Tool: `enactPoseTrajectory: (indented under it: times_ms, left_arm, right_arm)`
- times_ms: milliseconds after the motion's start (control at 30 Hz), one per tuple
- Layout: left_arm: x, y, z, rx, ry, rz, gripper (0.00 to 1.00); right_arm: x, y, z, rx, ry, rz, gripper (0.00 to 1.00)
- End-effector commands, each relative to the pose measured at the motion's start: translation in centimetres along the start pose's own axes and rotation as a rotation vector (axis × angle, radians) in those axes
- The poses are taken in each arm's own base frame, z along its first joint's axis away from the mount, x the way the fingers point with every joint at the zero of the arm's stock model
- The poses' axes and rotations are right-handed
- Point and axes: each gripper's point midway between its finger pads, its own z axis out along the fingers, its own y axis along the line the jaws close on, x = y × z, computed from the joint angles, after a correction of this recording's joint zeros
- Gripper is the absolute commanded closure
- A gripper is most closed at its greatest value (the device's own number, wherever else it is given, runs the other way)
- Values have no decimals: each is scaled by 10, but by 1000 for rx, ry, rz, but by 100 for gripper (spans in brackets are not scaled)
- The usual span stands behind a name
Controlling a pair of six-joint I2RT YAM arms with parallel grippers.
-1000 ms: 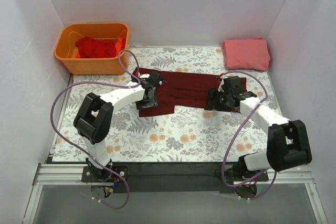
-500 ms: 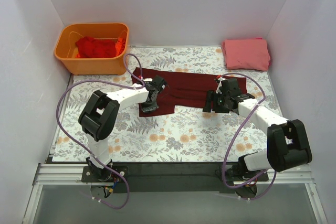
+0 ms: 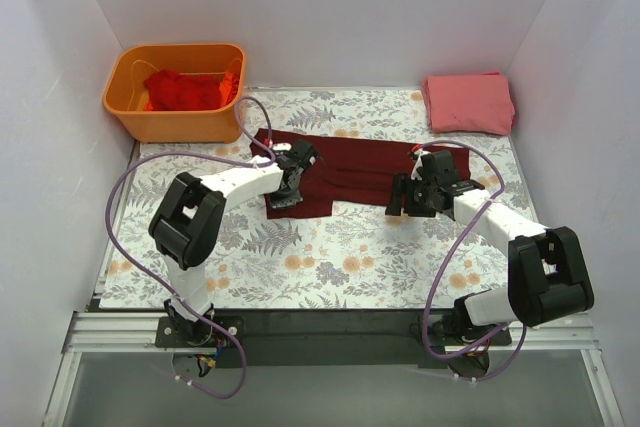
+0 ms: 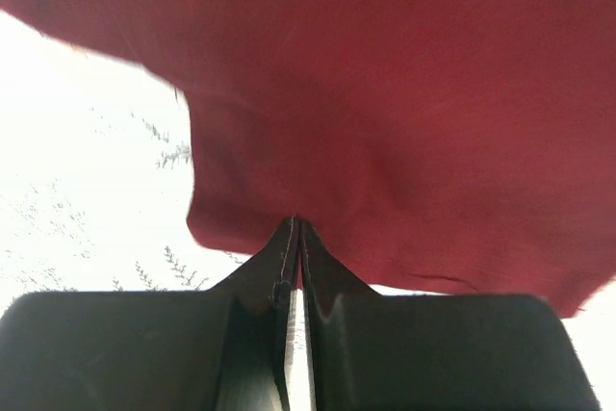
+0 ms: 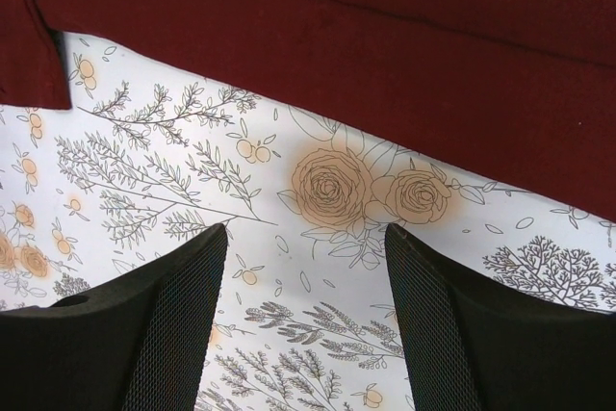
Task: Fold and stack the t-shirts
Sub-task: Fold the tshirt
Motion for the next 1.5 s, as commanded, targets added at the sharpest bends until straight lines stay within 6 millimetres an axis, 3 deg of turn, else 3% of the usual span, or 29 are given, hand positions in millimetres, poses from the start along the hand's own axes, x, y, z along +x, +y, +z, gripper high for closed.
enactPoseTrajectory:
  times_ms: [0,67,100,133,167,233,267,333,367,533,767,1000,1333,1367,1467]
  left_arm:
    - [-54,-14,-29,39,-154,-36,100]
    - [-81,-20,-34,40,-207,-53,100]
    - [-85,-22,-26,27,-206,-46,100]
    - [-104,-28,-31,40,-245,-57,100]
    - [-111,-31,-29,42,-255,-57,100]
    - [-124,-33,-14,18,-261,-52,100]
    - [-142,-39,-19,25,-298,-59,100]
    - [-150,-41,-5,-5,-301,-57,100]
    - [-165,-48,-9,7,-339,-55,100]
    - [-196,-65,-3,37,-428,-59,100]
    - [-234,-72,-9,60,-553,-94,100]
    - [-250,-78,-12,92,-620,-106,100]
    - [-248,-76,18,49,-615,-111,99]
    - [-248,-75,20,47,-614,-111,96]
    - [-250,-78,21,54,-619,-110,73]
  right_arm:
    - [-9,6,-2,-26,-35,-22,27]
    - [-11,9,-3,-36,-41,-27,27]
    - [-10,10,-4,-42,-39,-29,27]
    - [-11,11,-5,-46,-42,-33,27]
    - [-11,11,-5,-48,-43,-37,27]
    - [-12,13,-7,-64,-45,-60,28]
    - [-12,14,-7,-66,-48,-66,28]
    - [-12,15,-8,-80,-48,-90,29]
    - [-12,16,-9,-85,-49,-98,30]
    - [-21,20,-11,-106,-64,-151,35]
    - [-35,27,-9,-131,-71,-191,46]
    - [-48,29,-2,-127,-80,-213,48]
    - [-68,15,18,-48,-88,-227,52]
    - [-70,13,20,-38,-87,-226,52]
    - [-73,7,25,-6,-84,-220,52]
